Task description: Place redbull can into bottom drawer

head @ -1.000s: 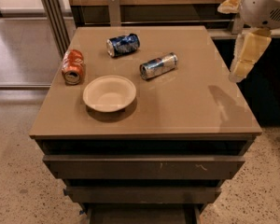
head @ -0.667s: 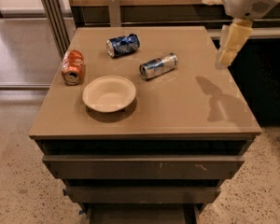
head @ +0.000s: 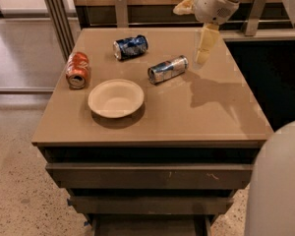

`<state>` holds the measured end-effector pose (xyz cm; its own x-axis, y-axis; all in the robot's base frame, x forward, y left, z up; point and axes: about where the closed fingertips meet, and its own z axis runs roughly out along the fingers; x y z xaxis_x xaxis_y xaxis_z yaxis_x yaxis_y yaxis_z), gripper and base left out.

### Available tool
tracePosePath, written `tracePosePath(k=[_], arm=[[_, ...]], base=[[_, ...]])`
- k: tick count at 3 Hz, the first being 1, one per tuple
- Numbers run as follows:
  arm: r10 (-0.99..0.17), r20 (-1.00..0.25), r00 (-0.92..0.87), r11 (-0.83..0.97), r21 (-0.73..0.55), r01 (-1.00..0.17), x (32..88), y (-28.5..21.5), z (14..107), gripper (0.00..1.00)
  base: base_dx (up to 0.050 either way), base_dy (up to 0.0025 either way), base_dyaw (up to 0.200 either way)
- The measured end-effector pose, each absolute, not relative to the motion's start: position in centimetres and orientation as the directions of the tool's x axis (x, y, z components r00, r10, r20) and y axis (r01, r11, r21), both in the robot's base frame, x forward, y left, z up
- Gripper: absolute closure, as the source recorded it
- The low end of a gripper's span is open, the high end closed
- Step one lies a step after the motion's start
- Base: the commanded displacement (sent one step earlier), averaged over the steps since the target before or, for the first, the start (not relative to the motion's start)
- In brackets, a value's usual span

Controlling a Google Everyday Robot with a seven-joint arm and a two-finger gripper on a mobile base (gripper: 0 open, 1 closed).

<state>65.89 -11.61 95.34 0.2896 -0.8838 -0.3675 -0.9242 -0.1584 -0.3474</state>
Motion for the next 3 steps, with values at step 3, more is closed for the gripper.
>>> tracePosePath(k=[3], arm=[[-0.870,-0.402,0.287,-0.179,-0.284,-0.942,69.2,-7.8,91.1,0.00]], base=[[0.000,0.00000,0.000]])
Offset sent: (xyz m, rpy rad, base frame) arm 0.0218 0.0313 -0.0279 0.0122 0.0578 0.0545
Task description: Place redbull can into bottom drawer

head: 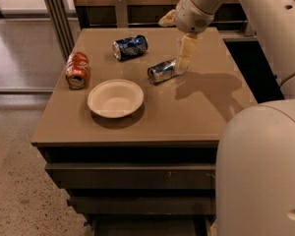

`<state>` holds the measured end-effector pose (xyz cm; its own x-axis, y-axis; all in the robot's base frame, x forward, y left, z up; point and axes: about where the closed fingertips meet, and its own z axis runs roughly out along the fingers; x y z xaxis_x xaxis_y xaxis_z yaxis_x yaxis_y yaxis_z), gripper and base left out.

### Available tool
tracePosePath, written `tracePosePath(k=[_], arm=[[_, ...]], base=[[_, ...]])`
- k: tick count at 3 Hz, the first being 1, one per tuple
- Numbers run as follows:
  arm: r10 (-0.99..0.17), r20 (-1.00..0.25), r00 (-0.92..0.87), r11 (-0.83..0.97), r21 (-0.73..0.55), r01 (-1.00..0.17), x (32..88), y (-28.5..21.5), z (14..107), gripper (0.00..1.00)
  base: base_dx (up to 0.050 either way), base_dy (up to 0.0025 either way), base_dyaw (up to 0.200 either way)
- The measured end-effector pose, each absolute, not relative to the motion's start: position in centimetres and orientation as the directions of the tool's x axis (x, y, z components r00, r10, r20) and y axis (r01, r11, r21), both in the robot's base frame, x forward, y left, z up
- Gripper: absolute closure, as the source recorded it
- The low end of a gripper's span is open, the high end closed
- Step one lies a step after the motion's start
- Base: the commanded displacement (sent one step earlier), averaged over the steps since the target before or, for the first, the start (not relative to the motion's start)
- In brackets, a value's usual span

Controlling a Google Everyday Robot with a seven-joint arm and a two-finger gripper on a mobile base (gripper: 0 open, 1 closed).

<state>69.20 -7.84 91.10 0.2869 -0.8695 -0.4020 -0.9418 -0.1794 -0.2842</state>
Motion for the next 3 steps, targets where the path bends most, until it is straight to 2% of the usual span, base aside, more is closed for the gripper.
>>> tracePosePath(k=[3], arm=[[-0.840,-0.482,0.251,-0.163,-0.217,-0.962,71.0,-7.5,86.8,0.00]], base=[[0.000,0.00000,0.000]])
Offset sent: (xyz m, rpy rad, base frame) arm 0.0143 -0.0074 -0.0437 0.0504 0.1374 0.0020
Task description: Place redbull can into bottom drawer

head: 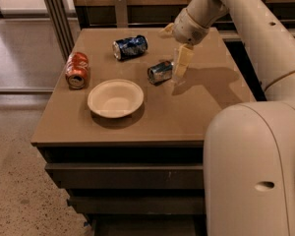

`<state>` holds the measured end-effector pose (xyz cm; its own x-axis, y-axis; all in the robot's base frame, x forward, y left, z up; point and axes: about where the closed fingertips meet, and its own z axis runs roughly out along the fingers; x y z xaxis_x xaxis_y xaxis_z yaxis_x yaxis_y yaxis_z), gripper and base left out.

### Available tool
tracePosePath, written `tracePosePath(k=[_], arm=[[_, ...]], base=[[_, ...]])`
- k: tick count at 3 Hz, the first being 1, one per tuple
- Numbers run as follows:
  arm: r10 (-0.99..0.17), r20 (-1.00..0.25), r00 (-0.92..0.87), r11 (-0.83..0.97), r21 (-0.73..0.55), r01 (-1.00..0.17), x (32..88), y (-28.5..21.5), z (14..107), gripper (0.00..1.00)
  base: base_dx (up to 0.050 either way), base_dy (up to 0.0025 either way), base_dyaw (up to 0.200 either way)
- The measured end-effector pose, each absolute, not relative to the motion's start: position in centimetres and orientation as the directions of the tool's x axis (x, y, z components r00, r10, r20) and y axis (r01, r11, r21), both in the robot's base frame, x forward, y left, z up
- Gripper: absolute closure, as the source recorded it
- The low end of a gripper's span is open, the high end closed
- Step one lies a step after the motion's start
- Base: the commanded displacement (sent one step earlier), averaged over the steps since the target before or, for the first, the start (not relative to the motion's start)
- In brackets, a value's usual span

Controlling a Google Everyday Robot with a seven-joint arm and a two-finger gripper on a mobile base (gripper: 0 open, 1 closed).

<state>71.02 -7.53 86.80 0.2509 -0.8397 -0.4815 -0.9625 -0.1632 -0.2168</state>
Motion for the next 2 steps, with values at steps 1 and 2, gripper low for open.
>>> tracePosePath(k=[1,2], arm=[[-0.826,-0.508,0.243,-0.162,-0.198,-0.967,71.6,-7.2,85.6,0.00],[-0.820,-0.530,0.215,-0.152,-0.160,-0.975,71.6,-7.2,84.2,0.00]], base=[[0.000,0.00000,0.000],[0.000,0.00000,0.000]])
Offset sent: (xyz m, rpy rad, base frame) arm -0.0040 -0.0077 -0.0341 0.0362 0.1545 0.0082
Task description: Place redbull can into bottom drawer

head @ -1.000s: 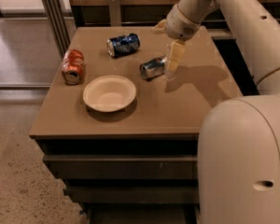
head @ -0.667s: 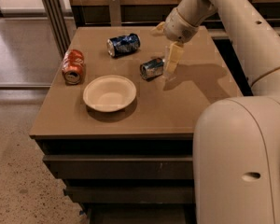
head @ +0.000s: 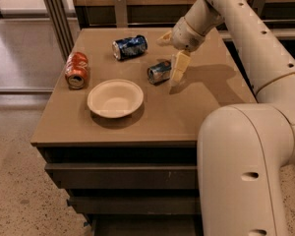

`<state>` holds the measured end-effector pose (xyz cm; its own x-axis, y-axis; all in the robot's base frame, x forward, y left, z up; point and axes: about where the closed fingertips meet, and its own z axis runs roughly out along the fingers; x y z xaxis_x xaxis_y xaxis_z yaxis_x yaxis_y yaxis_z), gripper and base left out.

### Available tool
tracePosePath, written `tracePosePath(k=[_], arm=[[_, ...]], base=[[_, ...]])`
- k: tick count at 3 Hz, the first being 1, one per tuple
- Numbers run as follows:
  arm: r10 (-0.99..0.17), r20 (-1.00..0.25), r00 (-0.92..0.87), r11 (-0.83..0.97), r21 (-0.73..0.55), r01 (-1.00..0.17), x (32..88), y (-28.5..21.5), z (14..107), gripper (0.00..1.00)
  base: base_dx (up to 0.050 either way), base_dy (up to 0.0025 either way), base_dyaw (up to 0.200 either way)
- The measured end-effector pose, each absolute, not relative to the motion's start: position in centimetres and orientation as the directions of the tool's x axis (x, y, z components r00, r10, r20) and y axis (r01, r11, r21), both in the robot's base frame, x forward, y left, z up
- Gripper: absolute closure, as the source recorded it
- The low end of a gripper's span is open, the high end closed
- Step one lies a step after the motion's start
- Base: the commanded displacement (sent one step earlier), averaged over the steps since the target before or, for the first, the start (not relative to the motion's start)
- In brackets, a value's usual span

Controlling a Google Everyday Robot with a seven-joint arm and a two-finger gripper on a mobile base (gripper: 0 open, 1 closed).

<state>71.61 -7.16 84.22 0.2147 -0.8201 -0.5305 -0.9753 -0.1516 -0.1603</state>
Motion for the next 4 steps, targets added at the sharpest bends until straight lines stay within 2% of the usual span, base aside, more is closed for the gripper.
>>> tracePosePath(k=[1,2,4], arm=[[-0.818,-0.547,0.175,-0.125,-0.127,-0.984,71.45,-7.41,83.04,0.00],[-0.816,-0.551,0.178,-0.119,-0.141,-0.983,72.01,-6.98,82.89,0.18],[-0.816,-0.551,0.178,-0.119,-0.141,-0.983,72.01,-6.98,82.89,0.65]], base=[[0.000,0.00000,0.000],[0.000,0.00000,0.000],[0.000,0.00000,0.000]])
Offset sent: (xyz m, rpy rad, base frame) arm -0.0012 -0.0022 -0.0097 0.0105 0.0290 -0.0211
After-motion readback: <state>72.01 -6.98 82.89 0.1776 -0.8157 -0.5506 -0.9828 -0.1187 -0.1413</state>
